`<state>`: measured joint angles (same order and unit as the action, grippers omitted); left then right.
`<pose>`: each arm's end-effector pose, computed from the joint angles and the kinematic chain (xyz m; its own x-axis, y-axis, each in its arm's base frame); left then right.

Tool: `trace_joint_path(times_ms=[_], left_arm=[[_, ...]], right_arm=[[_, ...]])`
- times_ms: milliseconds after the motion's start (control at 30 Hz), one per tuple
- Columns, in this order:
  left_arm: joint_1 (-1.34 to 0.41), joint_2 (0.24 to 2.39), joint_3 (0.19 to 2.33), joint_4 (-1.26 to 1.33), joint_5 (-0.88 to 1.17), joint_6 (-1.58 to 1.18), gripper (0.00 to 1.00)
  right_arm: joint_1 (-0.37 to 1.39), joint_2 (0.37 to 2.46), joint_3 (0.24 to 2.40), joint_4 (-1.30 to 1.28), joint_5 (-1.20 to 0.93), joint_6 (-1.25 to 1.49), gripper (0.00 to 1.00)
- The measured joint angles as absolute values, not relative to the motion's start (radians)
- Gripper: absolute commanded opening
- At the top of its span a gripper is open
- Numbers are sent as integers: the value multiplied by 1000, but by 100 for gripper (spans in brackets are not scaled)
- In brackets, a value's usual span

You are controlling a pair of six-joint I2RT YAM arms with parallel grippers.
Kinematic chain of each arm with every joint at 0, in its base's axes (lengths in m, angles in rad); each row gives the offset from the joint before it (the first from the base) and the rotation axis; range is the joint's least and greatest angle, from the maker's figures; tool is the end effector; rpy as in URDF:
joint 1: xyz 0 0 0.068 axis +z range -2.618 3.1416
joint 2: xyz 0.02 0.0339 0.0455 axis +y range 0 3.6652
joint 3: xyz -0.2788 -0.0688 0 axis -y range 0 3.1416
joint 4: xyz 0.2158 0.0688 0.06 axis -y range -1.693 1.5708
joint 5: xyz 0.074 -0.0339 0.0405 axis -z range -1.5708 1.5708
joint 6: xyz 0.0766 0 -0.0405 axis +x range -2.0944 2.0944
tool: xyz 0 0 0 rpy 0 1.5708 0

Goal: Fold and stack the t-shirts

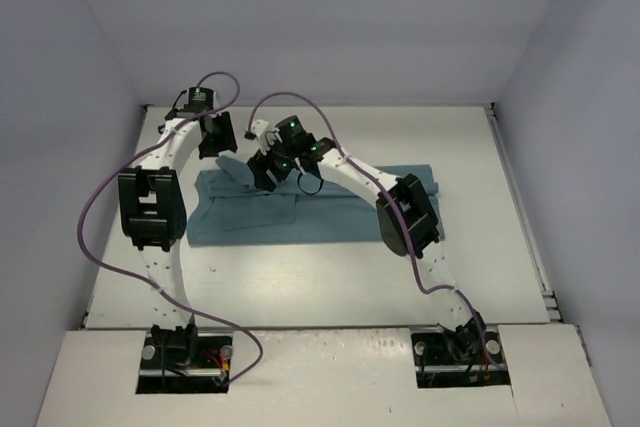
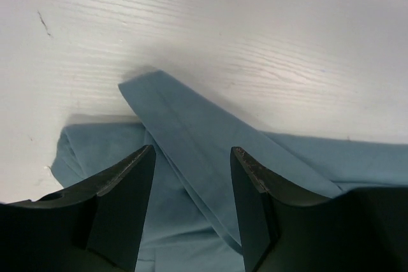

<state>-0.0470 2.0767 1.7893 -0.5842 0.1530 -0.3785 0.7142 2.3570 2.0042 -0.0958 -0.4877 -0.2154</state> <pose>0.4743 -0.0340 0.2392 -0.7638 -0.3297 -0.5549 -0.1483 0.9264 -0.3462 0.4058 0.3993 0.2308 -0.1283 -0.3611 -0.9237 -0.9470 0.3212 0.0059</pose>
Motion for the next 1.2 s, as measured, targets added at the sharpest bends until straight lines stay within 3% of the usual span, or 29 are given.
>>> trace_joint_path(times_ms=[333,700,933,1000,1200], left_arm=[[36,2219,1944,-656,152,-323,48],[47,2323,2022,-693,215,-285,48],[47,2362,2052,-696,268,-271,46],[47,2365,2053,-699,279,-269,40],[47,2375,2069,-700,318,-263,8]], right_arm=[[777,2478,2167,-97,-478,-261,52],[778,2515,2181,-96,-472,-267,46],[778,2521,2181,-97,-471,-268,32],[778,2521,2181,-97,-469,-270,25],[778,2521,2181,-97,-452,-280,3]])
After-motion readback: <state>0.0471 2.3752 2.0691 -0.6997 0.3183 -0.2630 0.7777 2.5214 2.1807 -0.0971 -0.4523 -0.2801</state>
